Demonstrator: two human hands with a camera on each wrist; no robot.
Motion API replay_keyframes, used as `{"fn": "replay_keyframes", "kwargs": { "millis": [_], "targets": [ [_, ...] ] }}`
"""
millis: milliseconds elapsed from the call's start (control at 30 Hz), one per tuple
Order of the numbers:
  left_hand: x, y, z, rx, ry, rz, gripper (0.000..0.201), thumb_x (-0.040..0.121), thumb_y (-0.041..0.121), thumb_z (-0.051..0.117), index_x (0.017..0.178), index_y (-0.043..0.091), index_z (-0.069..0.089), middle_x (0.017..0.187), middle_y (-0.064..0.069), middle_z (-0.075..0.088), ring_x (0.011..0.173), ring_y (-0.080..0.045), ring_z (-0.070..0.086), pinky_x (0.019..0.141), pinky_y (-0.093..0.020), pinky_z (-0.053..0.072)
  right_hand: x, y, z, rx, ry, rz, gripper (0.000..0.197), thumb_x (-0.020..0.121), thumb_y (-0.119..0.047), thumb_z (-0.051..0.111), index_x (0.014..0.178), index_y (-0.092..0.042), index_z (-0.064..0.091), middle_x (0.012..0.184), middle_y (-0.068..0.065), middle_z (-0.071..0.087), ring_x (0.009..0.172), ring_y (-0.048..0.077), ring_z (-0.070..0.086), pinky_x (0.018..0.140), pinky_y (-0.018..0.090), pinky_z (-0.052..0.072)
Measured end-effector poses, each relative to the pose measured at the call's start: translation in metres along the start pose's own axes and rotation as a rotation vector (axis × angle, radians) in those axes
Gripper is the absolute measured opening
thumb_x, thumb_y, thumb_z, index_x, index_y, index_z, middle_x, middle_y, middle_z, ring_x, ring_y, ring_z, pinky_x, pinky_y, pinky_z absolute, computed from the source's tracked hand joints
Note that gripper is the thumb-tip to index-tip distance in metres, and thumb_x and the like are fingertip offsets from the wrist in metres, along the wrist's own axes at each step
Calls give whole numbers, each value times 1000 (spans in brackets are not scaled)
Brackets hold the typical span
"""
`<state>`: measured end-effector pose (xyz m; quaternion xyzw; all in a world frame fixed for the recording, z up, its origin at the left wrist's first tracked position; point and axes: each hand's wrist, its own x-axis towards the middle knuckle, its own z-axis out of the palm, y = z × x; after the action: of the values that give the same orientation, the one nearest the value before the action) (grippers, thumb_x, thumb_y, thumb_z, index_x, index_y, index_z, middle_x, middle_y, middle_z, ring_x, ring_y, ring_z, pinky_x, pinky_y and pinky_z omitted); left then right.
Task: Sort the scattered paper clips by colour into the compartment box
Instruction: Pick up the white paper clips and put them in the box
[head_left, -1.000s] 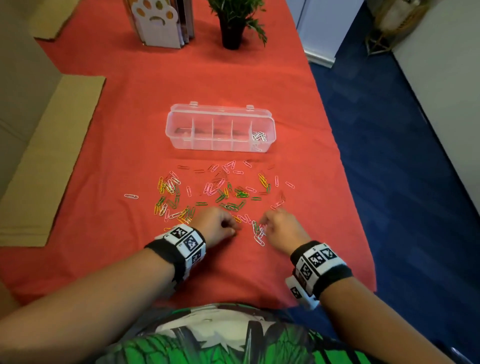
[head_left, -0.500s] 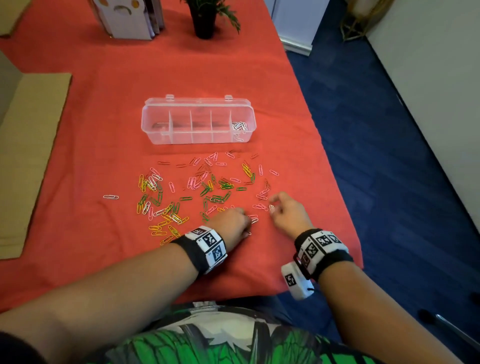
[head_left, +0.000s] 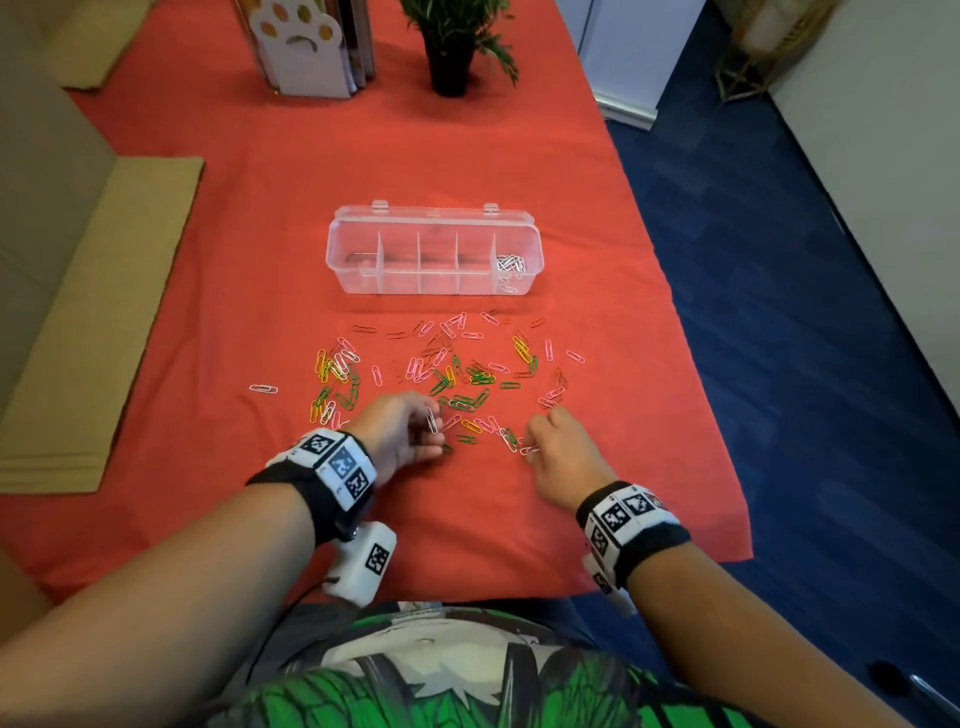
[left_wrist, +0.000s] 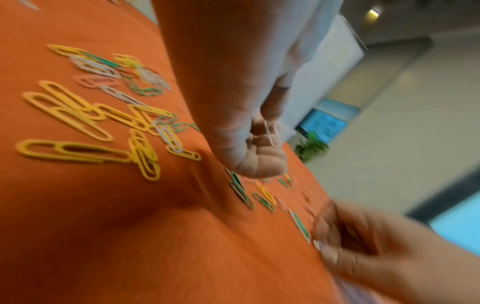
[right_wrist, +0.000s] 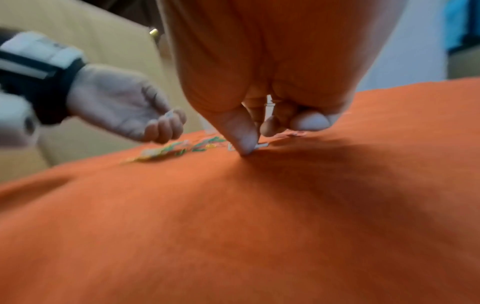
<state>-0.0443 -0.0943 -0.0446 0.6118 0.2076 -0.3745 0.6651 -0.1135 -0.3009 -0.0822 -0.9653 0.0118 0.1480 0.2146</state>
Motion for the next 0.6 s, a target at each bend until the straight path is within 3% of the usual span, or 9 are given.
{"fn": "replay_keyframes", "kwargs": {
  "millis": [133, 200, 300, 367, 433, 533, 600],
  "targets": [
    [2, 6, -20, -118, 149, 44, 32, 93, 25, 40, 64, 15, 48, 53, 1, 44, 45, -12, 47, 44, -22, 51, 0, -13, -4, -280, 18, -89, 17, 75, 1, 50, 90, -5, 56, 94, 16, 56, 87, 36, 58, 70, 43, 50],
    [7, 6, -29, -64, 302, 131, 32, 97, 20, 38, 67, 15, 48, 57, 0, 39, 44, -10, 43, 39, -18, 48, 4, -18, -8, -305, -13, -102, 20, 77, 1, 45, 95, -4, 54, 100, 16, 54, 93, 36, 58, 76, 44, 50],
    [19, 6, -55, 117, 488, 222, 34, 97, 10, 32, 69, 16, 51, 62, -3, 40, 53, -15, 42, 37, -16, 45, 16, -23, -17, -110, -31, 2, 16, 83, -5, 47, 97, -4, 53, 105, 16, 53, 100, 33, 55, 85, 40, 45],
    [23, 8, -74, 326, 601, 279, 32, 94, 7, 33, 77, 11, 60, 71, -8, 54, 68, -24, 51, 56, -27, 48, 24, -29, -25, 84, -39, 71, 8, 85, -6, 49, 89, -9, 55, 93, 12, 58, 90, 27, 56, 76, 29, 42],
    [21, 11, -90, 546, 744, 319, 29, 94, 9, 38, 94, 5, 67, 95, -12, 65, 89, -29, 58, 80, -34, 46, 32, -38, -33, 329, -92, 152, 14, 88, -6, 48, 82, -19, 50, 74, -1, 54, 73, 20, 53, 55, 18, 38],
    [16, 16, -107, 763, 877, 353, 30, 87, 8, 48, 110, 9, 67, 115, -25, 59, 98, -39, 59, 92, -34, 44, 45, -54, -40, 725, -181, 245, 23, 91, -2, 42, 88, -22, 53, 65, -2, 45, 49, 11, 39, 41, 17, 32],
    [16, 15, -117, 854, 898, 326, 41, 83, 2, 48, 120, 11, 62, 120, -28, 51, 98, -41, 58, 97, -35, 43, 54, -66, -40, 969, -207, 291, 31, 90, 5, 36, 82, -18, 56, 62, 1, 42, 46, 8, 39, 38, 17, 33]
  ]
}}
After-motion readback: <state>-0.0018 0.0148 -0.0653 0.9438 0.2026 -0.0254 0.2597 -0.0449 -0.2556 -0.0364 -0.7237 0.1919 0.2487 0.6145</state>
